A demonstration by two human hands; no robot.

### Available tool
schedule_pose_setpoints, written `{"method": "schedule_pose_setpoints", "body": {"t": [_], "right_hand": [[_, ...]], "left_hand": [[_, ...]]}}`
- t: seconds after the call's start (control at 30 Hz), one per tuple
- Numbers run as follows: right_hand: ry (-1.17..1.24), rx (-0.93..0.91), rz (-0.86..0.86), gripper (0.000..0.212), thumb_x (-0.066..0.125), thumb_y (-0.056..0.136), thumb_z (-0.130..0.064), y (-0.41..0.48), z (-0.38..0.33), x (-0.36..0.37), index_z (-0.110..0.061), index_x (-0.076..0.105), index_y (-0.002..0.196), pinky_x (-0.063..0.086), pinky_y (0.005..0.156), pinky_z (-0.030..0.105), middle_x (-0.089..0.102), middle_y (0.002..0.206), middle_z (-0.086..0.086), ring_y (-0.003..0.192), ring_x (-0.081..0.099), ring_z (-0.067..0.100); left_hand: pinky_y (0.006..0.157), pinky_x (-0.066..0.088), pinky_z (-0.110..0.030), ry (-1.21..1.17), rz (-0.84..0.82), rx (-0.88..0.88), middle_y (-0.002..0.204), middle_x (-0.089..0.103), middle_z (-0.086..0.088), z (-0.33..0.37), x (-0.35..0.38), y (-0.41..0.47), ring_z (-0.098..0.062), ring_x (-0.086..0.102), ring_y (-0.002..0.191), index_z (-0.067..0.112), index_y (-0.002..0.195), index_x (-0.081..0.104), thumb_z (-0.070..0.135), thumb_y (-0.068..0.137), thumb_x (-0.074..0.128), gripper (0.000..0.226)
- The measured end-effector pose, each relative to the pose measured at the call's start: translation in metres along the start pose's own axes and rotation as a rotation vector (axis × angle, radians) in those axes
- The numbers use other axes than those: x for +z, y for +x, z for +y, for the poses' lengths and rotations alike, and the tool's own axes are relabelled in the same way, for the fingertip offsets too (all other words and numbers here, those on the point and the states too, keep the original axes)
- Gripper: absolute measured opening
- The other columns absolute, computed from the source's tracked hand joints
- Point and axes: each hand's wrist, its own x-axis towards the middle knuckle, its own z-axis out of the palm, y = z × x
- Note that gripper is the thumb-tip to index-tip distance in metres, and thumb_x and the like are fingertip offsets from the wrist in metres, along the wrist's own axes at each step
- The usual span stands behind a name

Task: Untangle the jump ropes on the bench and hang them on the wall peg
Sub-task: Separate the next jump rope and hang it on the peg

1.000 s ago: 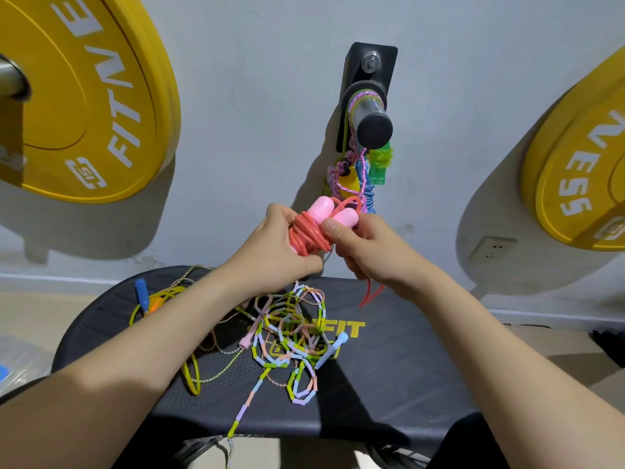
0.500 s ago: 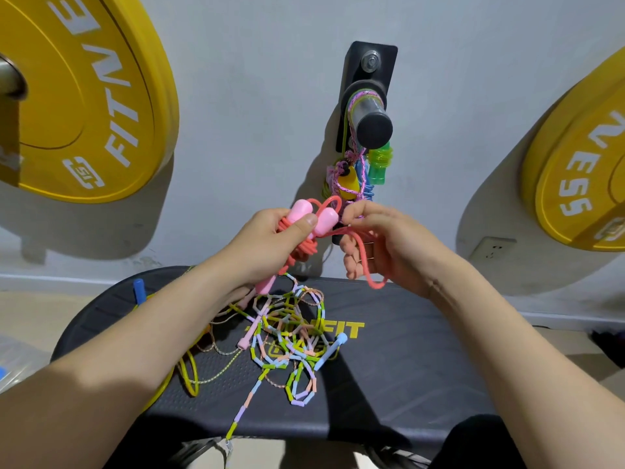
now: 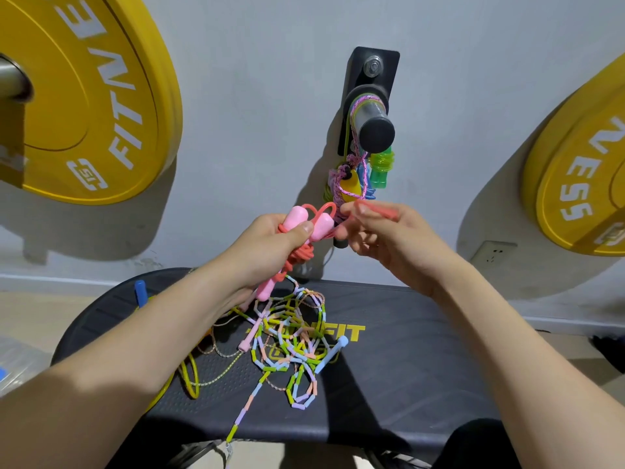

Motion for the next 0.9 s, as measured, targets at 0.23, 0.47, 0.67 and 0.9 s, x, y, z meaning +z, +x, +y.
{"method": "schedule_pose_setpoints", "body": {"t": [0.23,0.47,0.67,0.9], "right_hand": [[-0.488,-0.265,0.345,0.017,0.038,0.108,-0.006,0.005,0.005,0.019,-0.015,0.053,0.103,0.054,0.079,0.041,0.058,0.099,0.01,0.089,0.059,0.028],[-0.228,-0.065,0.253,0.025,0.034,0.087,-0.052,0.012,0.0,0.038,-0.028,0.035,0.086,0.039,0.074,0.04,0.038,0.087,-0.003,0.073,0.038,0.014],[-0.1,-0.019,0.258,0.035,0.041,0.114,-0.041,0.012,0.01,0.04,-0.015,0.056,0.095,0.041,0.059,0.023,0.058,0.078,0.005,0.06,0.048,0.01],[-0.146,-0.078,0.153,0.032,0.066,0.105,-0.03,0.004,0.015,0.044,-0.002,0.077,0.095,0.046,0.053,0.021,0.077,0.078,0.009,0.061,0.059,0.015]], "left_hand": [[0.034,0.035,-0.019,0.129,0.001,0.027,0.052,0.057,0.006,-0.001,0.004,-0.007,-0.012,0.046,0.037,0.007,0.098,0.068,0.048,0.107,0.057,0.043],[0.053,0.046,-0.031,0.216,0.19,0.095,0.064,0.066,0.001,-0.001,0.01,-0.007,-0.015,0.058,0.046,0.015,0.101,0.067,0.059,0.102,0.057,0.045],[0.078,0.06,-0.053,0.164,0.303,0.167,0.09,0.078,0.005,-0.001,0.011,-0.006,-0.016,0.068,0.075,0.022,0.11,0.058,0.053,0.1,0.064,0.033],[0.063,0.061,-0.052,0.189,0.317,0.174,0.088,0.075,0.004,-0.004,0.006,0.0,-0.021,0.069,0.07,0.022,0.103,0.052,0.054,0.098,0.067,0.035]]}}
